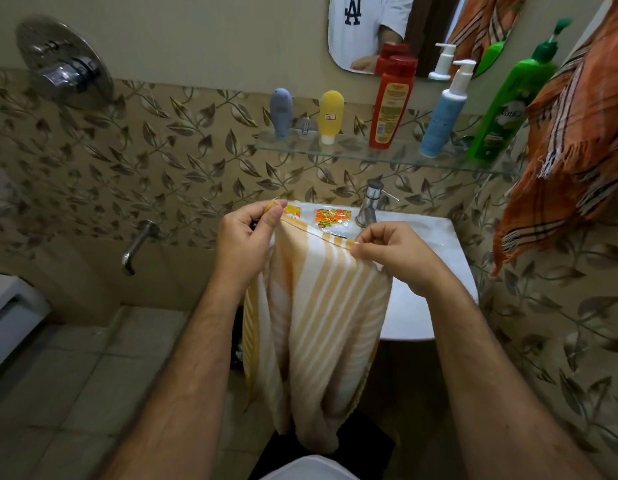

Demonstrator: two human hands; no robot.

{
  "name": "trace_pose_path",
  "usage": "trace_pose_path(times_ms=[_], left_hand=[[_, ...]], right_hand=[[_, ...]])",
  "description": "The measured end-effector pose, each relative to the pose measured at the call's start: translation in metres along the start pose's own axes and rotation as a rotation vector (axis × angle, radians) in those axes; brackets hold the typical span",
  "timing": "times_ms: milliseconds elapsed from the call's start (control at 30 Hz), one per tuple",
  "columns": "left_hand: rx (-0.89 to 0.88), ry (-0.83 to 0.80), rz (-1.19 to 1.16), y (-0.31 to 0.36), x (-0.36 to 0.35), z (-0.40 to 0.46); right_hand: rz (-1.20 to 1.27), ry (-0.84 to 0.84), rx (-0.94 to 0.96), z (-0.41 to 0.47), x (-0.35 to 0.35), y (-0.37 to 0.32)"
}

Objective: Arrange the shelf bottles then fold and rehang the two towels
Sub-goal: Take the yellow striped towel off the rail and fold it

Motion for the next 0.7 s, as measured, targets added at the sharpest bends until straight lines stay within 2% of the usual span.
trace_pose_path(times_ms=[200,300,400,500,600,700], left_hand=[[0.02,-0.2,-0.047,0.002,-0.015,-0.007],[0.019,-0.278,-0.15,0.01,-0.035,-0.017],[0.053,-0.233,-0.259,0.008,-0.045,-0.019],[0.015,-0.188,-0.203,0.008,-0.044,-0.018],[-0.033,-0.011,-0.022,0.003,-0.032,-0.01],[0.052,0.128,-0.041,-0.004,-0.012,-0.001]], right_hand=[[-0.012,0.007,0.185,0.014,-0.009,-0.023],[-0.023,-0.101,0.234,0.017,-0.022,-0.033],[0.004,-0.113,0.267,0.019,-0.026,-0.039],[0.005,-0.13,0.239,0.018,-0.025,-0.039],[0.02,-0.158,0.107,0.016,-0.021,-0.028],[0.096,-0.142,0.062,0.008,-0.006,-0.016]])
Point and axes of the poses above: each hand's wrist, its own z-axis towards the middle knuckle, its own x-axis out of the back of the hand, y = z × x, the point moved 3 cm from there along z, towards the middle knuckle, and after that the axes turned 9 degrees about z, right-handed, at the moved point
